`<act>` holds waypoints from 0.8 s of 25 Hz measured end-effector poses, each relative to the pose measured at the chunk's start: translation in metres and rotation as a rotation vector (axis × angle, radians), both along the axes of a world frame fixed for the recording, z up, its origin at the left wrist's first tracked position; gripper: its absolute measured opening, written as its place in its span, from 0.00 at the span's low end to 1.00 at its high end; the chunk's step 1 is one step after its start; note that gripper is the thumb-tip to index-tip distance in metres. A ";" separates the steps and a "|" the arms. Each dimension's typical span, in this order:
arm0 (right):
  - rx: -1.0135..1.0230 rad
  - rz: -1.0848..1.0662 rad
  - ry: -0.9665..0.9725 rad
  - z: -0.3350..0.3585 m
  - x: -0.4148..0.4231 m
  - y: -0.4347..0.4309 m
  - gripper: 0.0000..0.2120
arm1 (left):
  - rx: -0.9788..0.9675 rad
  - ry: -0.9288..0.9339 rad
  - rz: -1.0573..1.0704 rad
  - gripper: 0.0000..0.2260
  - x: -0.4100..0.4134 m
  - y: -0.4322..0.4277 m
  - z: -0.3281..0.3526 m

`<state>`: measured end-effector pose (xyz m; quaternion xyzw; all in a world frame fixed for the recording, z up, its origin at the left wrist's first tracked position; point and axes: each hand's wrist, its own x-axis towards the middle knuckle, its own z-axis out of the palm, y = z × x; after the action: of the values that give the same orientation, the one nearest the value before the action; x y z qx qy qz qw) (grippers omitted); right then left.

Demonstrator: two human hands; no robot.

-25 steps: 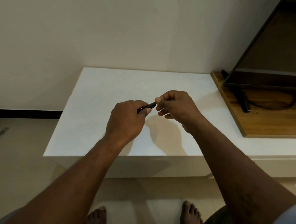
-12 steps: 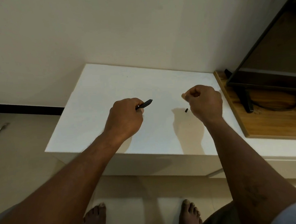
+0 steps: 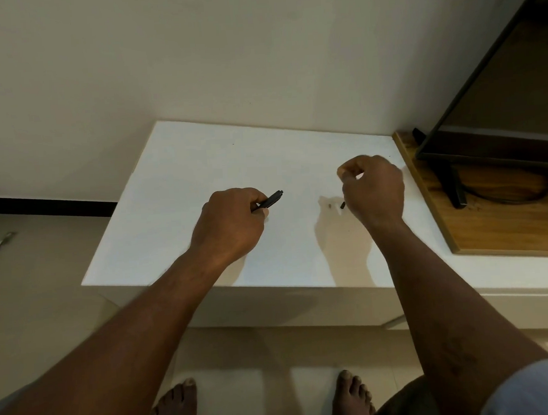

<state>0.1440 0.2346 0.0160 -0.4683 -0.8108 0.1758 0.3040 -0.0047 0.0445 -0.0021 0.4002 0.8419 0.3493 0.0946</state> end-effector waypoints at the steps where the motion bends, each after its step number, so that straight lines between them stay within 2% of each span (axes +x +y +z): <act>1: -0.011 -0.014 0.083 0.005 -0.001 -0.001 0.07 | 0.001 -0.010 0.008 0.11 0.000 0.001 0.000; 4: -0.098 0.034 0.183 0.013 -0.002 -0.008 0.05 | 0.009 -0.055 0.031 0.11 0.000 0.002 0.001; 9: -0.411 0.271 0.042 0.009 -0.014 -0.033 0.07 | 0.033 -0.135 0.022 0.10 0.003 0.002 0.005; 13: -0.630 0.358 0.070 0.009 -0.024 -0.055 0.11 | 0.085 -0.184 -0.016 0.12 0.006 0.001 0.010; 16: -0.748 0.350 0.121 0.009 -0.027 -0.062 0.10 | 0.097 -0.243 -0.029 0.12 0.007 0.002 0.012; 20: -0.877 0.232 0.266 0.013 -0.028 -0.059 0.04 | 0.032 -0.428 -0.060 0.11 0.008 0.002 0.012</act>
<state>0.1156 0.1756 0.0287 -0.4324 -0.6610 0.5928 0.1571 0.0036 0.0469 0.0103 0.3430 0.7847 0.4368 0.2752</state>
